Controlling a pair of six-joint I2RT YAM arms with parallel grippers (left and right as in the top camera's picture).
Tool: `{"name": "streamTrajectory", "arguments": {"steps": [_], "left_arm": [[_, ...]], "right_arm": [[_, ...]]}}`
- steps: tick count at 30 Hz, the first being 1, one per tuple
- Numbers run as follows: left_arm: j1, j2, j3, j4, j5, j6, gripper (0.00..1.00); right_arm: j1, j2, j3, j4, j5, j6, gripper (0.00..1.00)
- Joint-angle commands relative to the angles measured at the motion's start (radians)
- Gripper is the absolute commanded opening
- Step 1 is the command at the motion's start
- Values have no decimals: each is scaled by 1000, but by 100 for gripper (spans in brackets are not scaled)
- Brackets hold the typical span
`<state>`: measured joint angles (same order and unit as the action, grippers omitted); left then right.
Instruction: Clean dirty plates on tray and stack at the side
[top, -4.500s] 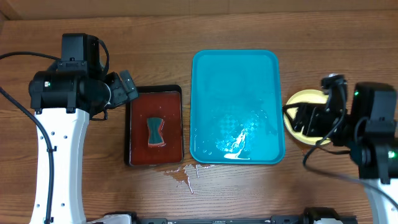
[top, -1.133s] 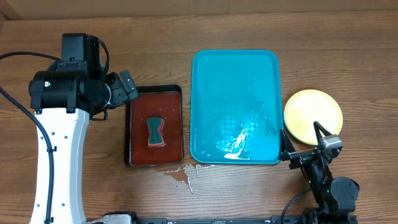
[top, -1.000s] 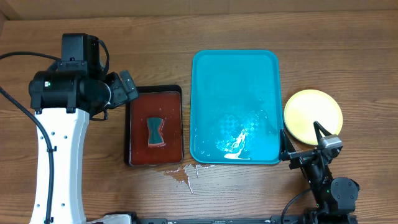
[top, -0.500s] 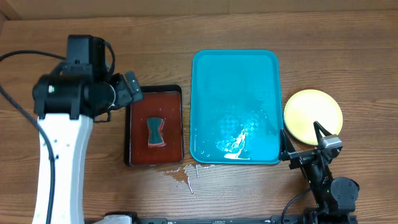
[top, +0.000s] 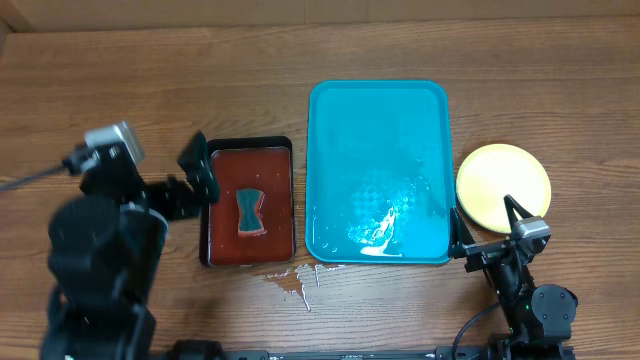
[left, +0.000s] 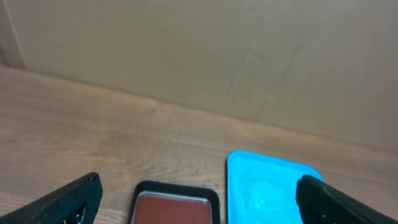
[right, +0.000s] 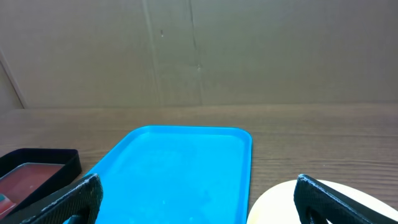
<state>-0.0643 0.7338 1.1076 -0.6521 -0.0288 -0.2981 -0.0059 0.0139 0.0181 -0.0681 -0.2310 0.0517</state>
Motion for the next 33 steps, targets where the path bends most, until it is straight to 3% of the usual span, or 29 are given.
{"name": "streamTrajectory", "arguments": {"steps": [1,7,17,28,33], "left_arm": [[19,-116,-158,83,65,96,100],[67,-316,-431,297,141,145,100],[71,-597,-792,514,157,145,100],[71,-731,-986,573,153,146,100],[71,-731,-1105,703,158,129,100]], "right_arm": [[-1,-9,-10,7,6,0,100],[-1,-9,-10,7,6,0,100],[-1,-9,-10,7,6,0,100],[-1,-9,-10,7,6,0,100],[-1,-9,-10,7,6,0,100]]}}
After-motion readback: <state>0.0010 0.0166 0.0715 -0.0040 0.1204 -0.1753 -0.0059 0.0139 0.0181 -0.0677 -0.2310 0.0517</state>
